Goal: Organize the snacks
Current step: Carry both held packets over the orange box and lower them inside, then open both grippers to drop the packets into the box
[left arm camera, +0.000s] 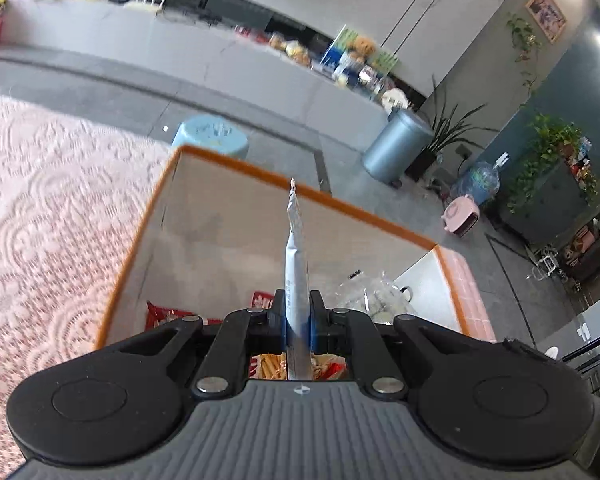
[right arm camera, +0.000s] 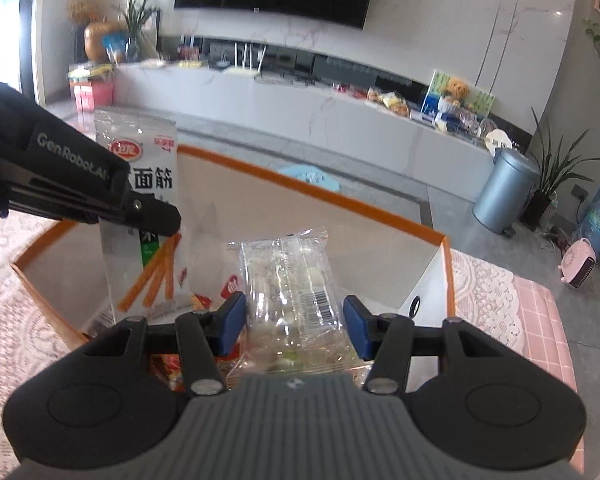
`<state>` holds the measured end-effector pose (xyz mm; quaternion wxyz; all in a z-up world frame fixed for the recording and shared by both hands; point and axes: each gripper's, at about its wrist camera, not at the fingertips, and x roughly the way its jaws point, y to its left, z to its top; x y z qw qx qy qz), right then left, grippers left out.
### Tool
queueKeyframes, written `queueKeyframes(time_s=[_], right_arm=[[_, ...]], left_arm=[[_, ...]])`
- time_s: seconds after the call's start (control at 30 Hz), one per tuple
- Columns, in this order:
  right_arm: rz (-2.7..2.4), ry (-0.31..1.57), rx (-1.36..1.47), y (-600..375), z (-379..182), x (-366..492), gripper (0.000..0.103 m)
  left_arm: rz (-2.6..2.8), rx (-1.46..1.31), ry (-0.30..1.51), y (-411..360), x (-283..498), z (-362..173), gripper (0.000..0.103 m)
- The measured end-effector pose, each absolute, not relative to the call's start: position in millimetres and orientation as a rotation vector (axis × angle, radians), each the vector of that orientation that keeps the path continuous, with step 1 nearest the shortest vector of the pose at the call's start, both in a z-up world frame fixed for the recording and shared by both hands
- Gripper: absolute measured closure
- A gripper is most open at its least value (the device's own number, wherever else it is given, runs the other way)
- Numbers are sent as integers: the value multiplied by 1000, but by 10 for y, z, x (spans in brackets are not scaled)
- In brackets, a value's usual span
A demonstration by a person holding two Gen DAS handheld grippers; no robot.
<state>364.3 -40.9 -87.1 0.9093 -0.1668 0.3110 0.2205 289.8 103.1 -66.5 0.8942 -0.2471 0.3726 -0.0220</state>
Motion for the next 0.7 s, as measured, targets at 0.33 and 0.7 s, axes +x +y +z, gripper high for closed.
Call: queueKeyframes(time_s=[0.33,0.7], right_arm=[[453,735,-456,-292,-1067,3894,51],[474,757,-521,-158,-1133,3966,51]], left_arm=[[-82,-573,876,1071,3169,-883,91],[-53,-495,987,926,3271,-1023,78]])
